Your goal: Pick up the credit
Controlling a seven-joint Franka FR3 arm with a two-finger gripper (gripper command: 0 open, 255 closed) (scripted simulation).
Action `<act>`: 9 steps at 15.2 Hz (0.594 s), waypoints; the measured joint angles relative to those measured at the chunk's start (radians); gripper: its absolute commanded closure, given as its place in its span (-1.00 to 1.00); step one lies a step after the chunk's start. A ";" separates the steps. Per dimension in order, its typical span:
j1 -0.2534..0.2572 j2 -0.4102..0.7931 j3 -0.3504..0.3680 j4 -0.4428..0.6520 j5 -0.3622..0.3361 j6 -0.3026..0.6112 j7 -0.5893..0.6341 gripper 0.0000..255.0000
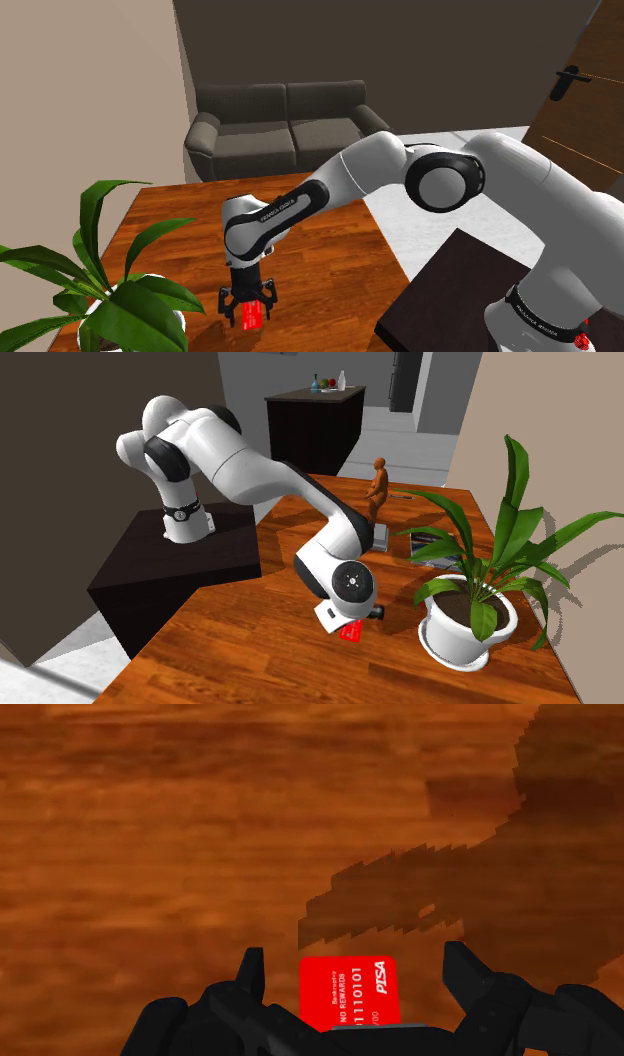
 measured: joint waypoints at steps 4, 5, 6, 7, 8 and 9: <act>0.005 0.031 -0.004 0.012 -0.002 0.017 -0.008 1.00; 0.003 0.030 -0.004 0.014 -0.002 0.010 -0.009 1.00; 0.002 0.027 -0.004 0.016 -0.002 0.001 -0.009 1.00; 0.002 0.028 -0.004 0.017 -0.002 0.003 -0.010 1.00; 0.002 0.028 -0.004 0.018 -0.002 0.001 -0.010 1.00; 0.003 0.033 -0.004 0.026 -0.003 -0.005 -0.009 1.00</act>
